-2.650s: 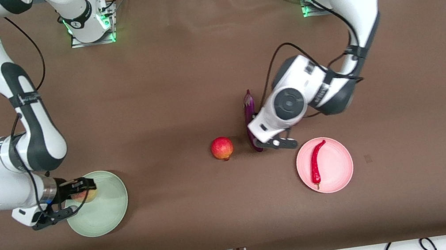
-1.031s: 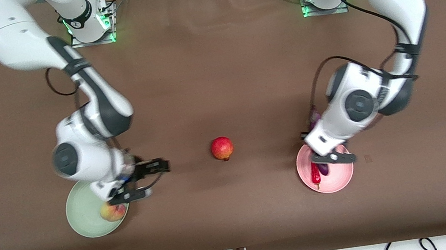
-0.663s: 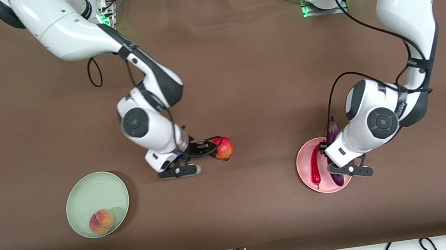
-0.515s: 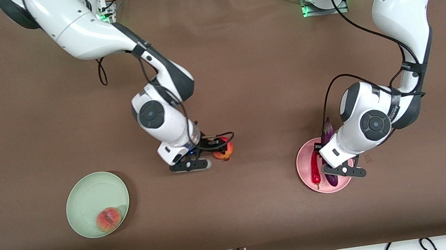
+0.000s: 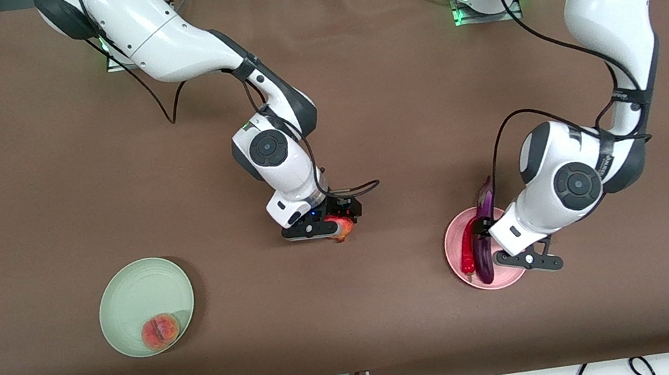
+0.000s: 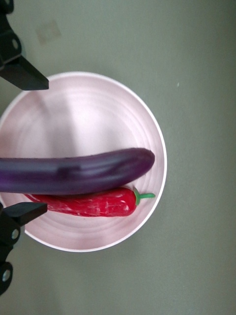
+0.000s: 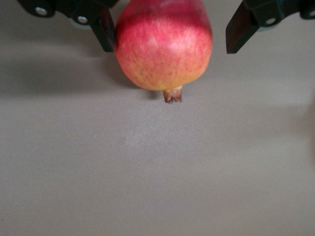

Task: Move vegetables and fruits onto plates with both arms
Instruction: 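Grasp the pomegranate with the right gripper while the left gripper places the eggplant, then carry the pomegranate to the green plate while the left gripper withdraws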

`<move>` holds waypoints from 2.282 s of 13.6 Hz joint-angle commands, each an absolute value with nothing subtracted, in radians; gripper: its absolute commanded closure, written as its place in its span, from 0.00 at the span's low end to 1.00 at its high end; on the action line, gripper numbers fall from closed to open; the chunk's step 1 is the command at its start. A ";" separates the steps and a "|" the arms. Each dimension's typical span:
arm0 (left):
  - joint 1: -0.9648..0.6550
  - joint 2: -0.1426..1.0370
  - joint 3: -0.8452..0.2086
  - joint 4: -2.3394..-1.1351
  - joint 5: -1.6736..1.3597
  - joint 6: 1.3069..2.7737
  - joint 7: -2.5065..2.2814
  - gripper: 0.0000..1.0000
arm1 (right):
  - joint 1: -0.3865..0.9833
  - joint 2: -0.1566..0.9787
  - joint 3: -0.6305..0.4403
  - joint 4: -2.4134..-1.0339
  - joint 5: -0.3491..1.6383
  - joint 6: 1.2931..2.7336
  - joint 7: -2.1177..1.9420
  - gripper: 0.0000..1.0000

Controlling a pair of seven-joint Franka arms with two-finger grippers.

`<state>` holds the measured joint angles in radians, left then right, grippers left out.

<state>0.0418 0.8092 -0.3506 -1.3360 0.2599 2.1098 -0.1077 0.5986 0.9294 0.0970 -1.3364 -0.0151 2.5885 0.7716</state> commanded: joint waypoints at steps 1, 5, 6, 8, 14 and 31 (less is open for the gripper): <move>0.051 0.674 -0.351 -1.348 0.275 1.950 -0.110 0.00 | 0.611 0.951 0.077 -1.331 -0.090 2.628 0.792 0.33; 0.121 0.501 -0.357 -1.347 0.233 1.731 -0.103 0.00 | 0.595 0.922 0.057 -1.328 -0.097 2.597 0.767 0.78; 0.139 0.456 -0.357 -1.347 0.201 1.703 -0.100 0.00 | 0.575 0.907 0.046 -1.318 -0.094 2.555 0.759 0.79; 0.161 0.369 -0.357 -1.347 0.184 1.617 -0.097 0.00 | 0.482 0.867 0.060 -1.264 -0.086 2.405 0.659 0.79; 0.149 0.071 -0.160 -1.513 -0.026 1.528 -0.092 0.00 | 0.204 0.827 0.092 -1.226 -0.006 2.192 0.073 0.79; 0.008 -0.052 -0.081 -1.701 0.002 1.595 -0.046 0.00 | -0.012 0.813 0.087 -1.273 -0.002 2.114 -0.307 0.00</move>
